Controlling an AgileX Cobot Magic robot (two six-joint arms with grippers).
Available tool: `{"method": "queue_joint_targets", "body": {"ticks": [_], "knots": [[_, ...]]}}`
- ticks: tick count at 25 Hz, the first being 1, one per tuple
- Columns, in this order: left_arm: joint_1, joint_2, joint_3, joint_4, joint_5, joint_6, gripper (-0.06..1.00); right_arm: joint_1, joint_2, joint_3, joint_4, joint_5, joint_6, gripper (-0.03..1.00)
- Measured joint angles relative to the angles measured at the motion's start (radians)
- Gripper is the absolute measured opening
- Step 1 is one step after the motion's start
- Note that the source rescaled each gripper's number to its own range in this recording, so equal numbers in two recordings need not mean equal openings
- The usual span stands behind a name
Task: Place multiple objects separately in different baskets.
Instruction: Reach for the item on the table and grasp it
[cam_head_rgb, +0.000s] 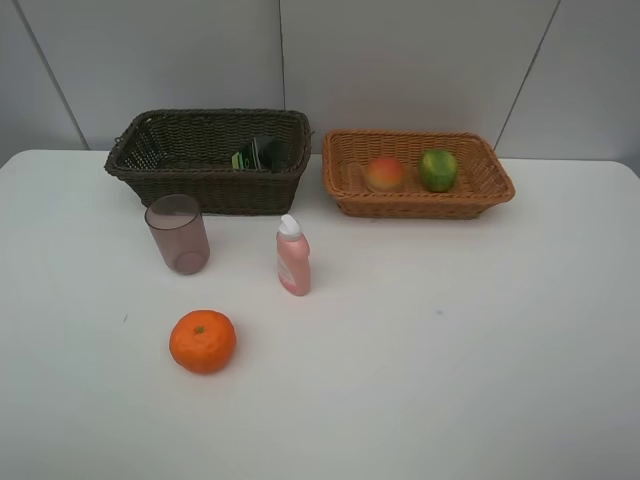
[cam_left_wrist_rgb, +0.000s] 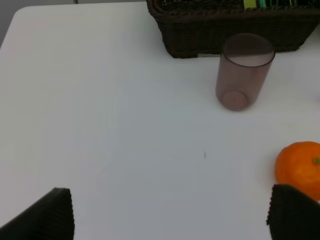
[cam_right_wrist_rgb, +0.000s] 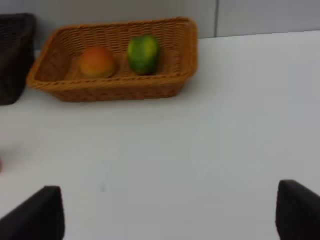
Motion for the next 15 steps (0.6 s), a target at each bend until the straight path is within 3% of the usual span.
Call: {"method": "queue_joint_targets", "body": {"ticks": [5,15], "knots": [[0.0,0.0,0.0,0.0,0.0,0.0,1.0,-0.093,0.0,0.0,0.0,0.0,-0.009,0.85],[0.0,0.0,0.0,0.0,0.0,0.0,1.0,-0.101,0.0,0.0,0.0,0.0,-0.018,0.85]]}}
